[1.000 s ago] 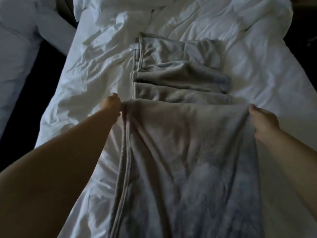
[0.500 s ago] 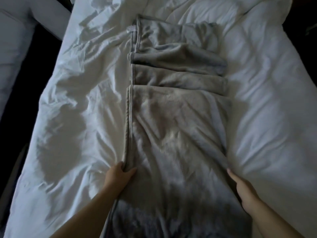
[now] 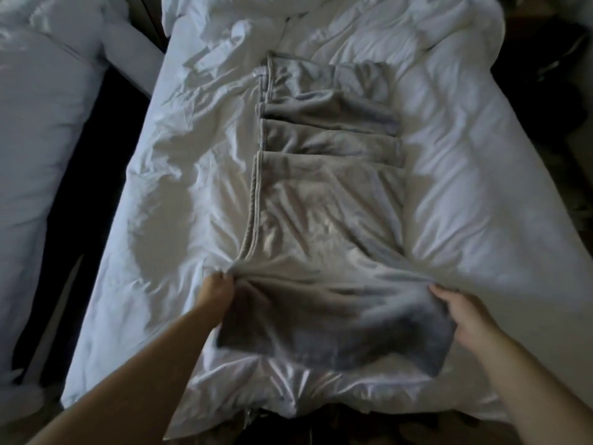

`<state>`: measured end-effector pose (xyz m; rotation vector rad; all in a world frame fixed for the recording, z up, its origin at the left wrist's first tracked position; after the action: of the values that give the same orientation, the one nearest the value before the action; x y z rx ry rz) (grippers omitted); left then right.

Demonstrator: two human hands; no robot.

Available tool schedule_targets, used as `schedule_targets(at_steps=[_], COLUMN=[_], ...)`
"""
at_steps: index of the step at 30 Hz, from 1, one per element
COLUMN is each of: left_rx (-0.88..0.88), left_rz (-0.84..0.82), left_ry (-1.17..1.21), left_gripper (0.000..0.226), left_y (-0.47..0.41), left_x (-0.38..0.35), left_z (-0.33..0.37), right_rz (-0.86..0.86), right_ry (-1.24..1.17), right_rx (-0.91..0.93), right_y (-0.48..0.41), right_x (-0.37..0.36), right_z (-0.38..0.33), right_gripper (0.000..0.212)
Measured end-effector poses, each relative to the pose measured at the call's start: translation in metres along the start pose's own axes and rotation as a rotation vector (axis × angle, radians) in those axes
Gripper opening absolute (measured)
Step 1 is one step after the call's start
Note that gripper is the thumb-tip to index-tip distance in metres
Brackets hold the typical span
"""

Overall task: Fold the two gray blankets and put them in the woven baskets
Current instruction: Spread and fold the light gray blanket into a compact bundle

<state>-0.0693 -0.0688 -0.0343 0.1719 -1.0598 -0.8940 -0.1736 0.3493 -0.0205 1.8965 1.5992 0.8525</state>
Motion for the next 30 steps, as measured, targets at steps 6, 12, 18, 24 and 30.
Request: schedule_targets(at_steps=[6,12,18,24,30], left_rx=[0.128,0.127,0.204,0.246,0.278], left_rz=[-0.144,-0.235,-0.003,-0.020,0.065], left_ry=[0.050,0.061,0.273,0.671,0.629], left_gripper=[0.048,0.036,0.027,0.014,0.013], left_y=[-0.032,-0.031,-0.013,0.049,0.121], left_x=[0.000,-0.046,-0.042,-0.008,0.023], left_z=[-0.017,-0.079,-0.093,-0.086,-0.131], right_rz=[-0.019,0.002,0.077,0.125,0.138], right_ry=[0.241,0.284,0.008,-0.183,-0.062], right_rx=[-0.060,-0.072,-0.133,-0.190,-0.242], right_y=[-0.031,-0.053,-0.031,0.028,0.095], right_x=[0.007,0.010,0.010,0.031,0.070], right_z=[0.009,0.090,0.113,0.095,0.125], right_gripper=[0.023,0.031,0.020,0.018,0.011])
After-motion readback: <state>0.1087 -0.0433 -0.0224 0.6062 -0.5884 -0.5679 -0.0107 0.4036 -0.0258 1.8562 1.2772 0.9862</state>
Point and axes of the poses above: each hand's wrist, its own y-axis away from the middle knuckle, its own x-axis out of the back of the hand, z = x × y, the point moved 2 cm from there along -y, towards the middle knuckle, and after that the axes turned 1 degree about -y, right-handed, at the moved point
